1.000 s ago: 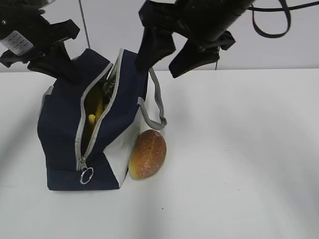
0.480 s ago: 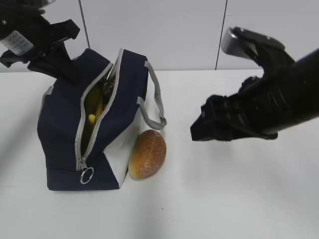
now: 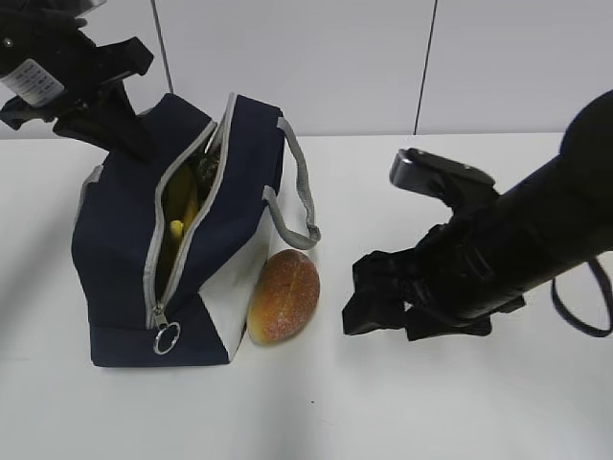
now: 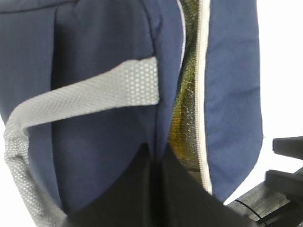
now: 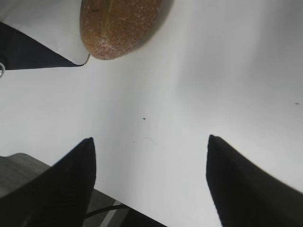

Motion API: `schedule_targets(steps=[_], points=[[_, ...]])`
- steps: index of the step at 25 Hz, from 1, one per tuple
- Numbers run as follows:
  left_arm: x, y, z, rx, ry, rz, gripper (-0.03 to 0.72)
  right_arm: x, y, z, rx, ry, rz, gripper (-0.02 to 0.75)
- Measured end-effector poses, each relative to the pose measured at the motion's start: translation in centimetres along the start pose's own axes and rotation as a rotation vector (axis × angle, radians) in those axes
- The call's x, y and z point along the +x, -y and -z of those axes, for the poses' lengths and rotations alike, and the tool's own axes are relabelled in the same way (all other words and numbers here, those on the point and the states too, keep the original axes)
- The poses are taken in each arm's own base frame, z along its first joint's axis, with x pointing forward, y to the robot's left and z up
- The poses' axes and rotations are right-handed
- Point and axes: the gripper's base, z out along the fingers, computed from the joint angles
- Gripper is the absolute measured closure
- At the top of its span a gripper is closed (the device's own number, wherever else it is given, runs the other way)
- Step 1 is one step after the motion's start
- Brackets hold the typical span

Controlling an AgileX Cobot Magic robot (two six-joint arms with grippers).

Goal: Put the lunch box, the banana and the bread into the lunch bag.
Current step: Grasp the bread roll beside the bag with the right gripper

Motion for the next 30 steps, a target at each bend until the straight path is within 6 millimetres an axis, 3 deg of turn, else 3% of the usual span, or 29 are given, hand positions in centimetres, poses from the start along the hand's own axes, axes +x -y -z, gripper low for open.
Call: schedule_targets(steps=[4, 7, 19, 30], points=[[0.0, 0.0, 0.0, 0.000, 0.000, 0.000, 0.691, -1.1, -0.4, -2.3, -0.087, -0.028, -0.048, 0.107], [0.0, 0.0, 0.0, 0.000, 0.000, 0.000, 0.691, -2.2, -0.7, -3.1, -0.124, -0.010, -0.077, 0.079], [0.0, 0.0, 0.0, 0.000, 0.001, 0.000, 0.691, -6.8, -1.0, -6.8, -0.151, 0.013, -0.088, 0.079], [0.0, 0.0, 0.0, 0.000, 0.000, 0.000, 0.691, -8.1, 0.0, -10.2, -0.134, -0.015, -0.106, 0.087]])
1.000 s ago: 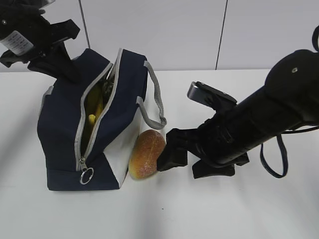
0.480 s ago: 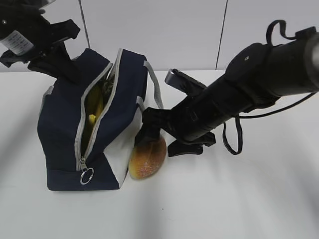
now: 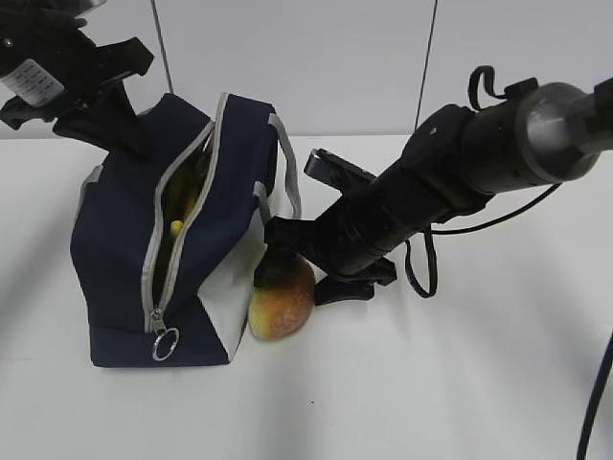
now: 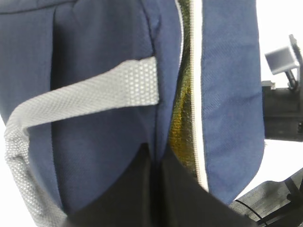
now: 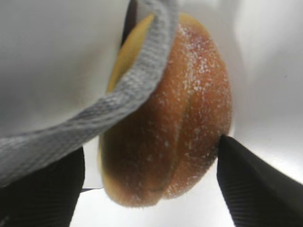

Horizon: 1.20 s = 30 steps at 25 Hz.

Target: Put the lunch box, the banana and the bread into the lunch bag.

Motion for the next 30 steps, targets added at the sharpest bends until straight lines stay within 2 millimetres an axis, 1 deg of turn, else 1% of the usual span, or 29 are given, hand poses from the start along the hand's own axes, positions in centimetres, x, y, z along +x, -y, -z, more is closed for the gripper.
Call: schedule_targets(steps=[4, 8, 13, 16, 18, 21, 24, 26, 28, 30], points=[[0.0, 0.0, 0.0, 0.000, 0.000, 0.000, 0.691, 0.1, 0.5, -0.7, 0.012, -0.009, -0.010, 0.136], [0.0, 0.0, 0.0, 0.000, 0.000, 0.000, 0.691, 0.1, 0.6, -0.8, 0.013, -0.008, -0.012, 0.195], [0.0, 0.0, 0.0, 0.000, 0.000, 0.000, 0.691, 0.1, 0.6, -0.9, 0.013, -0.009, -0.013, 0.320], [0.0, 0.0, 0.0, 0.000, 0.000, 0.000, 0.691, -0.1, 1.0, -0.7, 0.018, -0.004, -0.018, 0.344], [0.0, 0.0, 0.0, 0.000, 0.000, -0.001, 0.691, -0.4, 1.5, -0.1, 0.026, 0.003, -0.018, 0.345], [0.0, 0.0, 0.0, 0.000, 0.000, -0.001, 0.691, -1.6, 3.3, 2.2, 0.049, 0.029, -0.018, 0.344], [0.0, 0.0, 0.0, 0.000, 0.000, -0.001, 0.691, -2.5, 5.2, 5.5, 0.078, 0.047, -0.012, 0.344], [0.0, 0.0, 0.0, 0.000, 0.000, -0.001, 0.691, -2.9, 6.0, 7.5, 0.087, 0.063, -0.013, 0.344], [0.0, 0.0, 0.0, 0.000, 0.000, -0.001, 0.691, -3.1, 6.1, 9.3, 0.089, 0.085, -0.009, 0.344], [0.0, 0.0, 0.0, 0.000, 0.000, -0.001, 0.691, -3.3, 5.6, 10.9, 0.089, 0.125, 0.006, 0.344]])
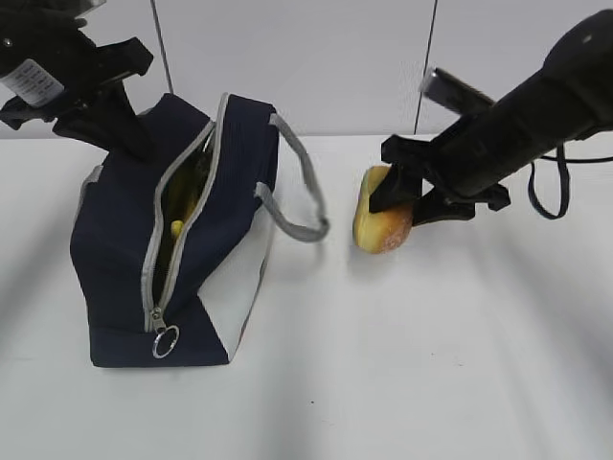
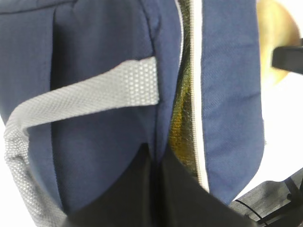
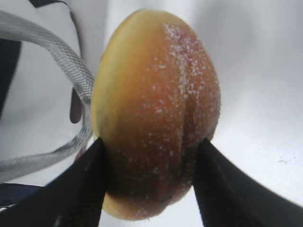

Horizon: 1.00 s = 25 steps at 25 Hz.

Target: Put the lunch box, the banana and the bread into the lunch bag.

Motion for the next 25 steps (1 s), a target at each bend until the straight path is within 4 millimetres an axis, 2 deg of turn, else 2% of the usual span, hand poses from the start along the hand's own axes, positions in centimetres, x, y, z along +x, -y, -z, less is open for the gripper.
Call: schedule_targets(steps=[4, 7, 12, 15, 18, 22, 25], points=[[0.0, 0.0, 0.0, 0.000, 0.000, 0.000, 0.691, -1.2, -1.9, 3.0, -0.035, 0.082, 0.042, 0.344], [0.0, 0.0, 0.0, 0.000, 0.000, 0.000, 0.691, -2.3, -3.7, 4.6, -0.130, 0.127, 0.047, 0.344], [0.0, 0.0, 0.0, 0.000, 0.000, 0.000, 0.691, -3.1, -7.8, 5.4, -0.369, 0.185, 0.057, 0.344], [0.0, 0.0, 0.0, 0.000, 0.000, 0.000, 0.691, -2.4, -10.1, 4.6, -0.435, 0.168, 0.078, 0.344], [0.0, 0.0, 0.0, 0.000, 0.000, 0.000, 0.691, -1.6, -11.7, 2.4, -0.474, 0.113, 0.081, 0.344], [0.0, 0.0, 0.0, 0.000, 0.000, 0.000, 0.691, -0.8, -12.1, -1.0, -0.490, 0.045, 0.050, 0.344], [0.0, 0.0, 0.0, 0.000, 0.000, 0.000, 0.691, -1.0, -11.8, -2.6, -0.488, 0.024, 0.031, 0.344]])
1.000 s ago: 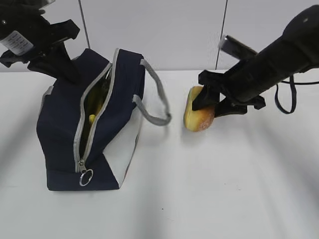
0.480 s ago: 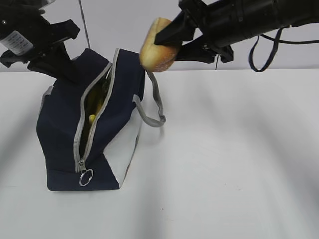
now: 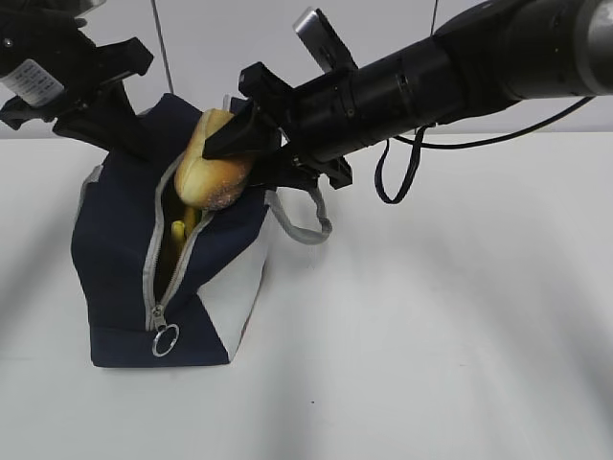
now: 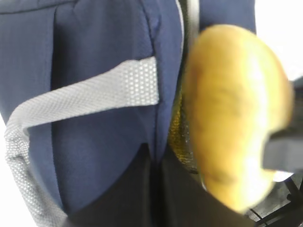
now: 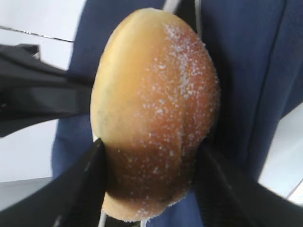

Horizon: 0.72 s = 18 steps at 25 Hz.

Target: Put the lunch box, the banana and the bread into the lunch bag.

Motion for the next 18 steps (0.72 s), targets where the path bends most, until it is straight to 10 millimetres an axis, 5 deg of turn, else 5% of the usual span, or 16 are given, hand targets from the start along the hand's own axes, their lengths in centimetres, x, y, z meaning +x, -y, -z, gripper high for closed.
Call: schedule_targets(steps=[4, 8, 18], points=[[0.0, 0.0, 0.0, 0.000, 0.000, 0.000, 0.691, -0.6, 0.4, -0.9, -0.021, -0.017, 0.002, 0.269], [0.0, 0.0, 0.0, -0.001, 0.000, 0.000, 0.691, -1.1, 0.2, -1.3, -0.052, -0.041, 0.013, 0.107], [0.0, 0.0, 0.0, -0.001, 0.000, 0.000, 0.691, -1.6, 1.3, 0.1, -0.071, -0.076, 0.005, 0.101]])
